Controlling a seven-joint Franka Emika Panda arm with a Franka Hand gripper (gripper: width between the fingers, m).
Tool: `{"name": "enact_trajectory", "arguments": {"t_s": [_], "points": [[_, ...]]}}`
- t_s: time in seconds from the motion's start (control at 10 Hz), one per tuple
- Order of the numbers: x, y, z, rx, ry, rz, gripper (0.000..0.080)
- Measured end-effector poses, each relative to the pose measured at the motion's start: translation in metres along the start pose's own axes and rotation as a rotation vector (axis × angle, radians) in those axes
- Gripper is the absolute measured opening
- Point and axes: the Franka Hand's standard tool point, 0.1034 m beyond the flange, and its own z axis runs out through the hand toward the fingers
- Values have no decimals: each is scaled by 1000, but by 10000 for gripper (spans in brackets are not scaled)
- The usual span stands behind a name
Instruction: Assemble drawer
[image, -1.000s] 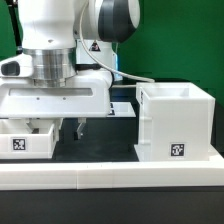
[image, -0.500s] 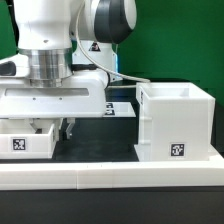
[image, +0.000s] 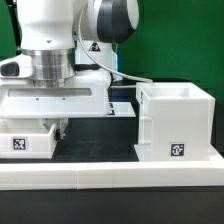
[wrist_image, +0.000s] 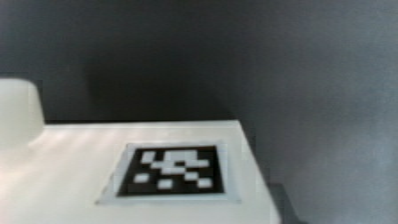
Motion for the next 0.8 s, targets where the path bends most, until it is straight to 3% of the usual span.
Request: {"name": "enact_trajectory", "arguments": {"t_s": [0.5,0.8], "points": [[0,0,0,0,0,0,42],[6,-15,-20,44,-43,-63,42]]}}
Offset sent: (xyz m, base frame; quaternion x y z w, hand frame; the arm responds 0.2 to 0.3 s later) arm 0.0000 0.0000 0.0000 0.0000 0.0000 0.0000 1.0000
